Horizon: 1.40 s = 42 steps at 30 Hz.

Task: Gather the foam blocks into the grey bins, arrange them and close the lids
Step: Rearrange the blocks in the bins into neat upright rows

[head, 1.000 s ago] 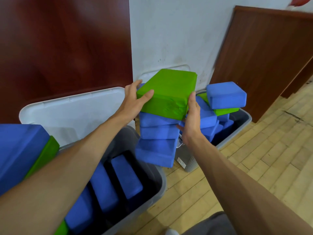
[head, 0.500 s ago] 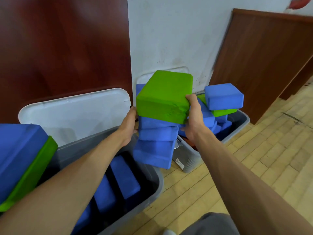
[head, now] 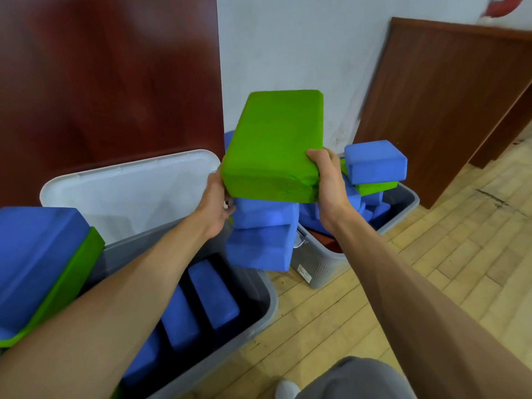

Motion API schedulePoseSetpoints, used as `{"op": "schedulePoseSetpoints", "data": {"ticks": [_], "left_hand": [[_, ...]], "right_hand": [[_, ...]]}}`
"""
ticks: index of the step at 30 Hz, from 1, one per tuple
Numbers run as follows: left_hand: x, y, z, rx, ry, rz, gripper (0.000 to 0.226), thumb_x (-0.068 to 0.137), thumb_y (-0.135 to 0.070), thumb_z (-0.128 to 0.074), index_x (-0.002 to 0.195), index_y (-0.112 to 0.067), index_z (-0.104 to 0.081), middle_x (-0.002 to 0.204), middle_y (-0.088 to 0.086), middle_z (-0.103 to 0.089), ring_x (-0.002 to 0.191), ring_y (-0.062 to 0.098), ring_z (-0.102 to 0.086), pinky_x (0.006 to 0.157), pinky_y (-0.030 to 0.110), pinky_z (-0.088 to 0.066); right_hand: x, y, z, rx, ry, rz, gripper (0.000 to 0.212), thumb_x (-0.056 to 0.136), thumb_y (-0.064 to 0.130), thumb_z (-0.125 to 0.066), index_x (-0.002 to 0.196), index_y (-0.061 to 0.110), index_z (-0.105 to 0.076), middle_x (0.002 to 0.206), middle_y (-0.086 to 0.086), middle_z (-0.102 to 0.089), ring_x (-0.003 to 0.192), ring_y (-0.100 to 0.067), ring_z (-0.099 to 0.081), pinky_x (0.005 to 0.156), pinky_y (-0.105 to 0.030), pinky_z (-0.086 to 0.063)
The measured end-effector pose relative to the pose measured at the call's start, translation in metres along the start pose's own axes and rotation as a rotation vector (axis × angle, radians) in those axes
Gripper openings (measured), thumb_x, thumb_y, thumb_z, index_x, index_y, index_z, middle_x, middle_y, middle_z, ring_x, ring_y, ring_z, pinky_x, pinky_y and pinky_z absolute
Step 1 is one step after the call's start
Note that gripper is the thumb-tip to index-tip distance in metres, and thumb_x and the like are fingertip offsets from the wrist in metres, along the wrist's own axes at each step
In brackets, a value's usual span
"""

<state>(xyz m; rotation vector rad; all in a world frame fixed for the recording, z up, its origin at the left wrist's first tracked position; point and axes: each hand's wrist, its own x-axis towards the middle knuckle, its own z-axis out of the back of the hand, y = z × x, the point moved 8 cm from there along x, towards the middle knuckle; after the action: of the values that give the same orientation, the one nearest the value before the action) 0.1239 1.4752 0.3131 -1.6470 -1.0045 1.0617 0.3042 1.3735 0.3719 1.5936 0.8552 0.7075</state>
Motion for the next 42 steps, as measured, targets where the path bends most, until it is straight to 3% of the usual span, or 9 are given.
{"op": "schedulePoseSetpoints", "data": {"ticks": [4,10,15,20,28,30,33,37,42], "left_hand": [[-0.013,-0.032,0.031,0.023,-0.076,-0.103,0.026,0.097,-0.029,-0.034,0.078,-0.027,-0.051,0.076,-0.007,-0.056,0.073,0.012,-0.049,0.071,0.03,-0.042],[-0.042,-0.031,0.119,-0.023,-0.213,-0.021,0.028,0.097,-0.037,-0.038,0.077,-0.027,-0.056,0.078,-0.008,-0.058,0.073,0.01,-0.05,0.069,0.028,-0.043],[-0.071,-0.009,0.177,0.031,-0.206,0.003,0.049,0.097,-0.031,-0.035,0.054,-0.027,-0.057,0.042,-0.015,-0.048,0.047,0.008,-0.043,0.047,0.02,-0.034],[-0.093,0.045,0.208,0.048,-0.137,0.182,0.043,0.096,-0.059,-0.032,0.102,-0.026,-0.059,0.042,-0.013,-0.052,0.037,0.002,-0.049,0.054,0.021,-0.043],[-0.109,0.12,0.215,0.293,-0.091,0.358,0.034,0.083,-0.036,-0.07,0.112,-0.019,-0.065,0.107,0.0,-0.071,0.085,0.008,-0.068,0.081,0.028,-0.053],[-0.109,0.128,0.219,0.349,-0.146,0.31,0.036,0.085,-0.03,-0.071,0.117,-0.016,-0.064,0.105,0.0,-0.07,0.08,0.007,-0.067,0.072,0.022,-0.052],[-0.111,0.145,0.232,0.396,-0.197,0.313,0.047,0.082,-0.035,-0.073,0.121,-0.01,-0.063,0.115,0.005,-0.068,0.095,0.015,-0.066,0.085,0.026,-0.05],[-0.119,0.155,0.253,0.577,-0.287,0.337,0.058,0.079,-0.036,-0.076,0.122,-0.008,-0.049,0.113,0.001,-0.059,0.108,0.023,-0.06,0.085,0.03,-0.046],[-0.114,0.15,0.257,0.881,-0.333,0.322,0.074,0.08,-0.037,-0.075,0.135,-0.003,-0.039,0.14,0.016,-0.046,0.126,0.032,-0.048,0.1,0.038,-0.041]], "right_hand": [[-0.015,-0.015,-0.031,0.064,0.066,-0.046,0.078,0.049,0.056,-0.061,0.118,0.023,-0.046,0.092,0.007,-0.058,0.085,-0.011,-0.058,0.074,-0.032,-0.047],[-0.037,-0.044,-0.105,0.01,0.166,-0.13,0.065,0.064,0.045,-0.051,0.124,0.019,-0.048,0.087,0.008,-0.054,0.074,-0.006,-0.053,0.063,-0.025,-0.042],[-0.062,-0.107,-0.138,-0.045,0.298,-0.306,0.058,0.063,0.048,-0.054,0.115,0.022,-0.05,0.102,0.001,-0.061,0.087,-0.016,-0.059,0.065,-0.029,-0.046],[-0.08,-0.18,-0.141,-0.105,0.36,-0.467,0.057,0.074,0.051,-0.053,0.123,0.022,-0.055,0.121,-0.007,-0.064,0.108,-0.028,-0.062,0.072,-0.037,-0.052],[-0.123,-0.246,-0.129,-0.355,0.54,-0.618,0.047,0.083,0.003,-0.051,0.126,0.019,-0.045,0.107,-0.006,-0.058,0.093,-0.026,-0.056,0.077,-0.04,-0.05],[-0.125,-0.249,-0.131,-0.37,0.58,-0.628,0.045,0.085,0.003,-0.052,0.126,0.02,-0.051,0.113,-0.006,-0.062,0.098,-0.025,-0.058,0.082,-0.041,-0.049],[-0.126,-0.249,-0.13,-0.538,0.637,-0.593,0.035,0.088,0.01,-0.056,0.121,0.02,-0.059,0.115,-0.004,-0.064,0.104,-0.023,-0.058,0.084,-0.038,-0.046],[-0.128,-0.249,-0.128,-0.739,0.688,-0.538,0.005,0.092,0.016,-0.057,0.094,0.016,-0.061,0.09,-0.004,-0.056,0.082,-0.017,-0.051,0.069,-0.027,-0.042],[-0.106,-0.232,-0.119,-0.79,0.61,-0.428,0.004,0.089,0.017,-0.059,0.087,0.018,-0.062,0.084,-0.005,-0.055,0.084,-0.019,-0.051,0.07,-0.031,-0.047]]}}
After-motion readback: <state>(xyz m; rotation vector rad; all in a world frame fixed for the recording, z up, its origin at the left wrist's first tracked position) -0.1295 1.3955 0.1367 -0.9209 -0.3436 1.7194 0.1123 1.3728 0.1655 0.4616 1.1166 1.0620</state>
